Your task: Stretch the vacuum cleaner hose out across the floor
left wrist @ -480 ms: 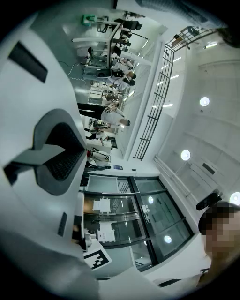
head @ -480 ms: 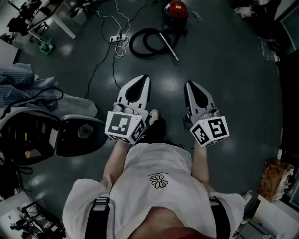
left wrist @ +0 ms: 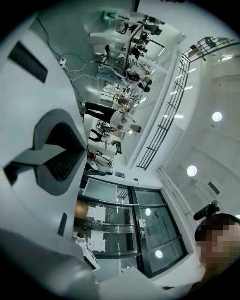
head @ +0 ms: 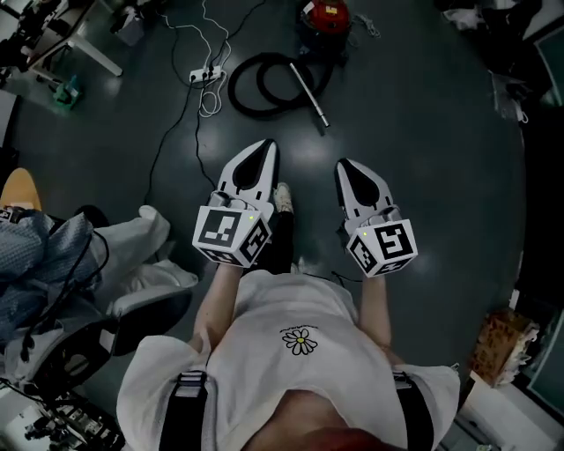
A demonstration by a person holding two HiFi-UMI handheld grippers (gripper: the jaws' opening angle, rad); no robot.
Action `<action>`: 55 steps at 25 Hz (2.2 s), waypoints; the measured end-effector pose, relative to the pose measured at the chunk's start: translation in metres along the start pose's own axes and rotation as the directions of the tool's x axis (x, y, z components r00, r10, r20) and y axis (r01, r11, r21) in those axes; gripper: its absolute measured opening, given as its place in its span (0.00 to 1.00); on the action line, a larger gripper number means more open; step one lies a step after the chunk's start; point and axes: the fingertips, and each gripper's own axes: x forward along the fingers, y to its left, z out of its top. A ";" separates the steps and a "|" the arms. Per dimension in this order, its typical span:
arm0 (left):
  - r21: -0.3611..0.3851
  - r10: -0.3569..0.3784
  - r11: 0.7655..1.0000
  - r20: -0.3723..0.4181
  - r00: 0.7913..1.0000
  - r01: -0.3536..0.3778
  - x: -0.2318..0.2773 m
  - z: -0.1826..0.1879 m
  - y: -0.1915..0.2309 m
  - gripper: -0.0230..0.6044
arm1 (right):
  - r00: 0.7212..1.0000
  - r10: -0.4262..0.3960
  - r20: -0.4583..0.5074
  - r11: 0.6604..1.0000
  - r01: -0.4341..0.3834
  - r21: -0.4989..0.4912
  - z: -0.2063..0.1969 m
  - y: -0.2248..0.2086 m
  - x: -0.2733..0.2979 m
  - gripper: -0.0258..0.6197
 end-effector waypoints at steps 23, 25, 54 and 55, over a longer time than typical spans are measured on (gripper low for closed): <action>-0.205 -0.050 0.978 -0.089 0.995 0.031 0.384 0.020 0.236 0.04 | 0.946 0.269 -0.180 0.944 -0.222 0.242 0.027 -0.226 0.409 0.06; -0.263 -0.030 0.965 -0.126 0.992 -0.004 0.430 -0.003 0.270 0.04 | 0.932 0.296 -0.207 0.919 -0.219 0.328 0.007 -0.262 0.462 0.06; -0.302 0.029 0.931 -0.495 0.869 -0.204 0.712 -0.552 0.619 0.04 | 0.363 0.185 -0.913 0.981 -0.009 0.195 -0.675 -0.546 0.813 0.49; -0.307 0.031 0.929 -0.496 0.868 -0.208 0.711 -0.557 0.622 0.04 | 0.327 0.183 -0.927 0.982 -0.009 0.190 -0.687 -0.547 0.811 0.49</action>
